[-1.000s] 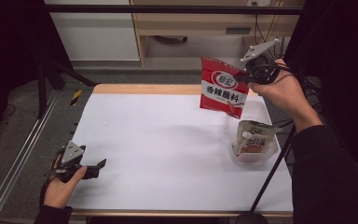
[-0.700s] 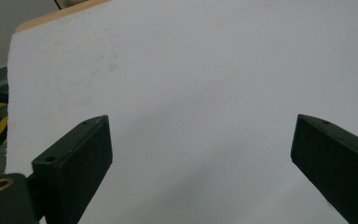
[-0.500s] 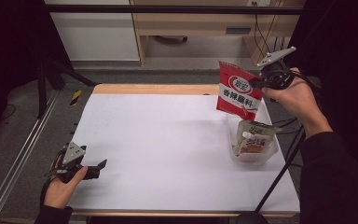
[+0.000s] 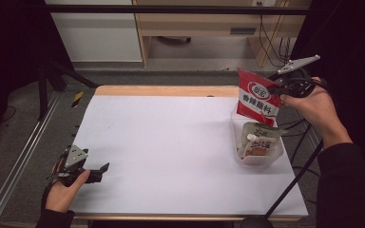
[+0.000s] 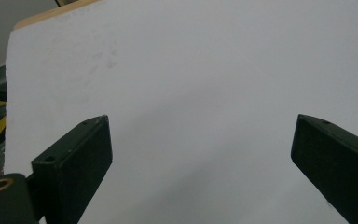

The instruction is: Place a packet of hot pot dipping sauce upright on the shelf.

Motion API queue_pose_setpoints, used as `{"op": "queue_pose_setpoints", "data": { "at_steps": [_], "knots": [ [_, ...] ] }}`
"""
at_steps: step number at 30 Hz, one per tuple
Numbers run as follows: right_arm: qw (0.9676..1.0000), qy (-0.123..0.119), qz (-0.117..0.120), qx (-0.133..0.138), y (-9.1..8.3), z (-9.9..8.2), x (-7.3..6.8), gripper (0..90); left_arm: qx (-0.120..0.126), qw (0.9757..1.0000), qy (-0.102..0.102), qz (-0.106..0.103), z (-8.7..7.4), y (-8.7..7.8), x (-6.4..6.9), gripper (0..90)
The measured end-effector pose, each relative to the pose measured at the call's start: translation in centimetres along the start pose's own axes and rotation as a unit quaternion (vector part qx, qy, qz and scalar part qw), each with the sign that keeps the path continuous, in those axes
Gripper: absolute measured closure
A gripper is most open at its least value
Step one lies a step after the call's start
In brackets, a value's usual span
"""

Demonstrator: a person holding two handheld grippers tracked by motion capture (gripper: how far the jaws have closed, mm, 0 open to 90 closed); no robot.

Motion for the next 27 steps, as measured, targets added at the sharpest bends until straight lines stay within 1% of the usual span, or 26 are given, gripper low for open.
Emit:
{"op": "queue_pose_setpoints", "data": {
  "at_steps": [5, 6, 8, 10, 12, 14, 15, 17, 18, 19, 20, 22, 23, 24, 25, 26, 27],
  "knots": [
    [1.0, 0.001, 0.004, -0.002, 0.7, -0.4, -0.2, 89.9, -0.001, 1.0, 0.001, -0.001, 0.0, 0.1, 0.0, 5.1],
    [1.0, 0.004, 0.007, 0.0, 1.2, -0.4, -0.5, 89.9, -0.001, 1.0, 0.001, -0.001, 0.0, 0.1, 0.0, 5.1],
    [1.0, 0.003, 0.008, 0.0, 1.4, -0.5, -0.5, 89.9, 0.0, 1.0, 0.002, -0.001, 0.0, 0.0, 0.1, 5.1],
    [0.9999, 0.008, 0.011, 0.001, 2.2, -0.8, -0.8, 89.9, 0.0, 1.0, 0.001, -0.001, 0.0, 0.0, 0.1, 5.1],
    [0.9999, 0.009, 0.012, 0.0, 2.4, -1.0, -0.8, 89.9, 0.0, 1.0, 0.0, -0.001, 0.0, 0.0, 0.0, 5.1],
    [0.9998, 0.016, 0.014, -0.005, 2.9, -1.7, -1.0, 89.8, 0.0, 1.0, 0.0, -0.001, 0.0, 0.0, 0.0, 5.1],
    [0.9998, 0.016, 0.014, -0.005, 2.9, -1.7, -1.0, 89.8, 0.0, 1.0, 0.0, -0.001, 0.0, 0.0, 0.0, 5.1],
    [0.9994, 0.031, 0.013, 0.0, 3.1, -2.5, -0.8, 89.7, -0.001, 1.0, 0.002, -0.002, 0.0, 0.0, 0.1, 5.1],
    [0.9994, 0.031, 0.013, 0.0, 3.1, -2.5, -0.8, 89.7, -0.001, 1.0, 0.002, -0.002, 0.0, 0.0, 0.1, 5.1],
    [0.9989, 0.046, 0.009, 0.001, 3.0, -3.0, -0.4, 89.5, -0.002, 1.0, 0.003, -0.002, -0.1, 0.1, 0.2, 5.1],
    [0.9989, 0.046, 0.009, 0.001, 3.0, -3.0, -0.4, 89.5, -0.002, 1.0, 0.003, -0.002, -0.1, 0.1, 0.2, 5.1],
    [0.9983, 0.059, 0.008, -0.003, 3.0, -3.7, -0.2, 89.3, -0.003, 1.0, 0.003, -0.002, -0.1, 0.1, 0.2, 5.1],
    [0.9978, 0.066, 0.004, -0.011, 3.1, -4.5, 0.1, 89.1, -0.004, 1.0, 0.004, -0.003, -0.1, 0.1, 0.2, 5.1],
    [0.9978, 0.066, 0.004, -0.011, 3.1, -4.5, 0.1, 89.1, -0.004, 1.0, 0.004, -0.003, -0.1, 0.1, 0.2, 5.1],
    [0.9973, 0.071, 0.002, -0.016, 3.1, -5.0, 0.3, 88.6, -0.004, 1.0, 0.004, -0.003, -0.1, 0.1, 0.2, 5.1],
    [0.9963, 0.083, -0.005, -0.022, 3.1, -5.8, 0.6, 83.7, -0.005, 1.0, 0.004, -0.003, -0.1, 0.1, 0.3, 5.1],
    [0.9963, 0.083, -0.005, -0.022, 3.1, -5.8, 0.6, 83.7, -0.005, 1.0, 0.004, -0.003, -0.1, 0.1, 0.3, 5.1]
  ]
}}
Point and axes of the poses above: each handheld gripper's, and its own axes: y roughly forward along the jaws, z roughly out of its top, x roughly to its right, the point moved 10 cm from there along y, roughly forward along the jaws, and after that the axes turned 8 degrees about -x, right-handed, at the moved point
